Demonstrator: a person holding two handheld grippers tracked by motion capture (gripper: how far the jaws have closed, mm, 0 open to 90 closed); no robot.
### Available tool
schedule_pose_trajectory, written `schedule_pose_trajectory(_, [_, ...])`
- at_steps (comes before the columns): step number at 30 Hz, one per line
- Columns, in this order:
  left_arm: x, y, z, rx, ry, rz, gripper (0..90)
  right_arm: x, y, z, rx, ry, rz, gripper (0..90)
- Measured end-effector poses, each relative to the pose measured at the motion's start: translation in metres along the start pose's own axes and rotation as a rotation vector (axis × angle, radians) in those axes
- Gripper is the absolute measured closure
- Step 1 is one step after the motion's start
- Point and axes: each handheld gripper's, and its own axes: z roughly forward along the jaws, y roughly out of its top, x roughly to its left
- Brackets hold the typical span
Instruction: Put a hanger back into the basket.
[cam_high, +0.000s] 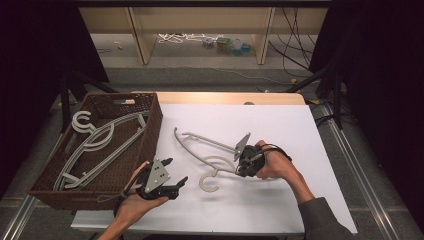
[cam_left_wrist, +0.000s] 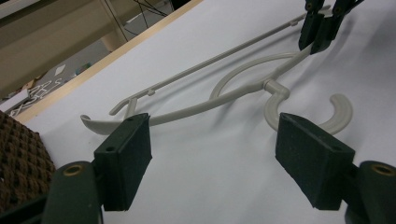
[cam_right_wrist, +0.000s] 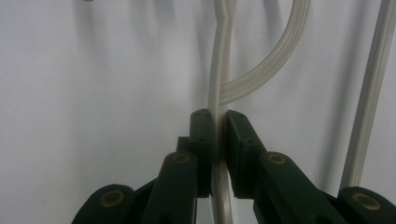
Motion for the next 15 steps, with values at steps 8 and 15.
schedule_pose_trajectory(8, [-0.003,0.013,0.019,0.082,-0.023,0.080,26.9,0.009,0.000,-0.012,-0.019,-0.002,-0.011,82.2])
schedule_pose_trajectory(15, [-0.006,0.028,0.038,0.126,-0.035,0.213,28.8,0.020,0.000,-0.023,-0.026,0.000,-0.030,82.2])
